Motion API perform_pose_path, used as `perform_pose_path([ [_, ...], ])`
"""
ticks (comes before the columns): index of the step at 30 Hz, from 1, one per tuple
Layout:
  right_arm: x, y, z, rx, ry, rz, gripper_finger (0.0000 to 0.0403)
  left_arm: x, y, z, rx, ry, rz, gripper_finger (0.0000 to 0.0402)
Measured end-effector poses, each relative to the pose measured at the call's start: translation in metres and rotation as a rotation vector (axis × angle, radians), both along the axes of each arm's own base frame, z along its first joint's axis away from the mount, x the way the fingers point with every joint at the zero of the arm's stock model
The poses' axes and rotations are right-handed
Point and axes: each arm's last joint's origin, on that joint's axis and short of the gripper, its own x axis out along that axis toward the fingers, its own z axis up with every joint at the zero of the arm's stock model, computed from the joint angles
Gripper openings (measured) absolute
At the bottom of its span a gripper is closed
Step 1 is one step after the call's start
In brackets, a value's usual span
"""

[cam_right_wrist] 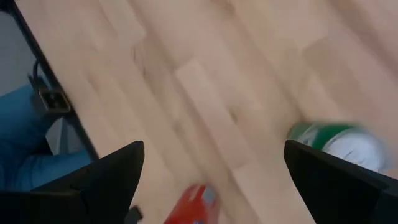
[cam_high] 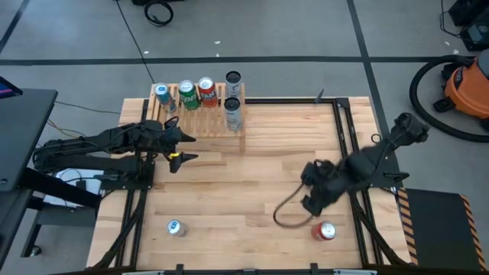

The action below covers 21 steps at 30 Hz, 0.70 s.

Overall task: Place canned beverage on shelf
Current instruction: Put the orange soda can on the shelf

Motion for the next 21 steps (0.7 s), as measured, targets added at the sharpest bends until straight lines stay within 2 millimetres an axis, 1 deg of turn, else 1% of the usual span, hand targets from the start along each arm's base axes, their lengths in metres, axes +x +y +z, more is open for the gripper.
perform_pose_path([
  [5,-0.008,0.034,-0.017,0.021,0.089,0.013,0.0396,0.0,0.0,0.0,0.0,0.0,0.0,0.0318],
  [12,-0.025,0.077,-0.039,0.032,0.191,-0.014,0.0396,0.0,0.0,0.0,-0.004,0.0,0.002,0.0318],
  [18,-0.041,0.106,-0.053,0.051,0.244,-0.025,0.0396,0.0,0.0,0.0,-0.03,-0.005,0.016,0.0318],
  [21,-0.047,0.114,-0.057,0.047,0.251,-0.03,0.0396,0.0,0.0,0.0,-0.057,-0.01,0.032,0.0318],
])
